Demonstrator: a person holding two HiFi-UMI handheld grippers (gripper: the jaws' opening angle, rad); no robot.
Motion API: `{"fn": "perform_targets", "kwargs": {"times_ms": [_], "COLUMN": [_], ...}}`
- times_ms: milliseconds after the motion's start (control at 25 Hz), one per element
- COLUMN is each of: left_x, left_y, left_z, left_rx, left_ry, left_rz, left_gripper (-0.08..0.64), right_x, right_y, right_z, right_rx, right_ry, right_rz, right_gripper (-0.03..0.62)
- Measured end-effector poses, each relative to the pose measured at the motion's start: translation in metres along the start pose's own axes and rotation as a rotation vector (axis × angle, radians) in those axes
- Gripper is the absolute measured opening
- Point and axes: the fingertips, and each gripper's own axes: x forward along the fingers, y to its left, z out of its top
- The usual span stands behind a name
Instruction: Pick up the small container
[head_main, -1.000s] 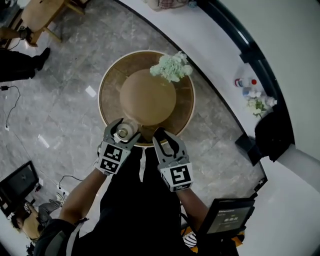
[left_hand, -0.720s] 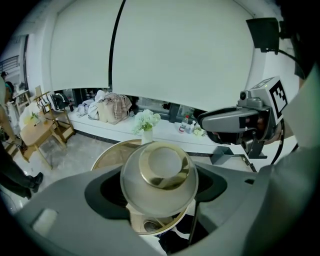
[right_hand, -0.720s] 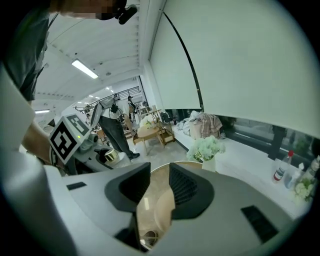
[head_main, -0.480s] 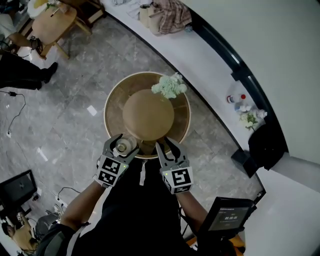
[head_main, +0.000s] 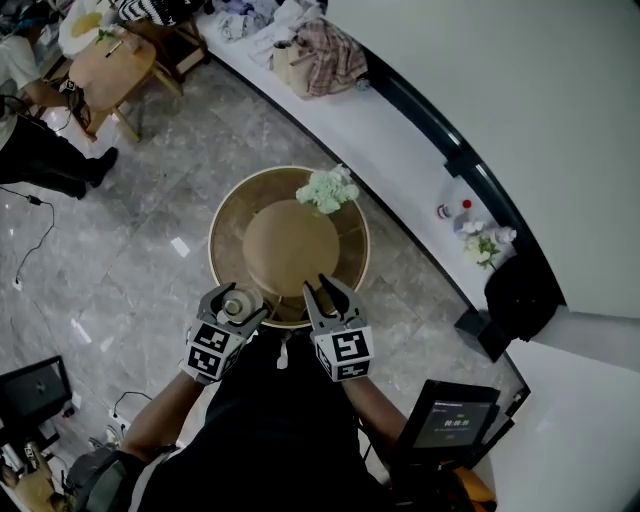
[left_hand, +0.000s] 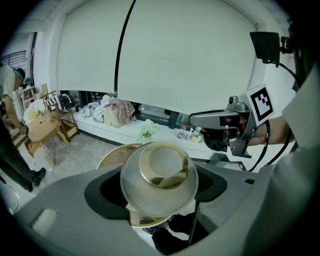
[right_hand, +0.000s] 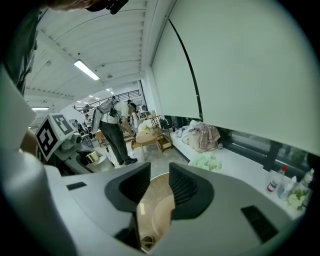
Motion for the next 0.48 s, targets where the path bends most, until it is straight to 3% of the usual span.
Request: {"fn": "perform_targets", "kwargs": {"times_ms": [480], "left_x": [-0.034], "left_y": [-0.009], "left_z": [0.023], "left_rx": [-0.006], "left_ry": [-0.04], "left_rz": [0.001], "left_gripper": [0.342], "right_x": [-0.012], "right_y": [0.014], "right_z": [0.026], "right_rx": [0.0], "right_ry": [-0.035], "right_rz": [0.017], "right_gripper": [0.114]}}
